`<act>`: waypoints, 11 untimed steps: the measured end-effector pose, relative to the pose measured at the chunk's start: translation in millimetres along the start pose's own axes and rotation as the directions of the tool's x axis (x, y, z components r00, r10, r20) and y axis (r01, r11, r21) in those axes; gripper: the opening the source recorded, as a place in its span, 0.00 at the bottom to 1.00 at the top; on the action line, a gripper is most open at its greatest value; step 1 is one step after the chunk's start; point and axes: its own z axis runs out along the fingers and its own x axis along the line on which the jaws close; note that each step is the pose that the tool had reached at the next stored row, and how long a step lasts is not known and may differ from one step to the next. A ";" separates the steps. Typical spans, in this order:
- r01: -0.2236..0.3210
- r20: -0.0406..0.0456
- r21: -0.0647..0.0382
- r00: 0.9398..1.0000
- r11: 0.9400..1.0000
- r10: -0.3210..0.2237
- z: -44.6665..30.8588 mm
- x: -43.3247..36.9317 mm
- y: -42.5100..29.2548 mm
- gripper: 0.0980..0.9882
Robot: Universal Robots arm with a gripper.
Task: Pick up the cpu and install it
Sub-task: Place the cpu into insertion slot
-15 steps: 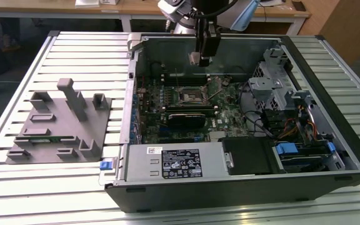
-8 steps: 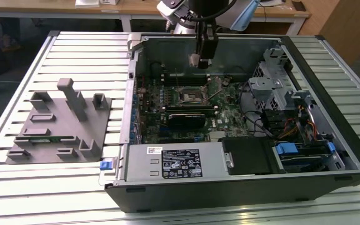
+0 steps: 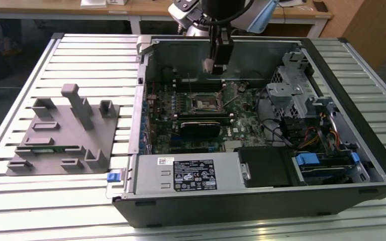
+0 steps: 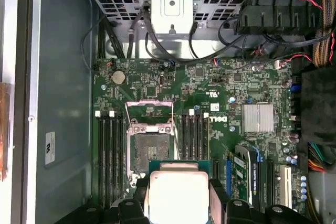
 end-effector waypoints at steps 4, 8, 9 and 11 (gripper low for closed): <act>0.000 0.000 0.000 1.000 1.000 0.000 6.2 1.1 -0.4 0.50; 0.027 -0.006 0.000 1.000 1.000 -0.027 12.5 1.5 -0.9 0.50; 0.045 -0.007 0.000 0.999 0.999 -0.045 14.0 1.5 -0.9 0.50; 0.081 -0.009 0.000 0.997 0.997 -0.081 17.1 1.5 -1.0 0.50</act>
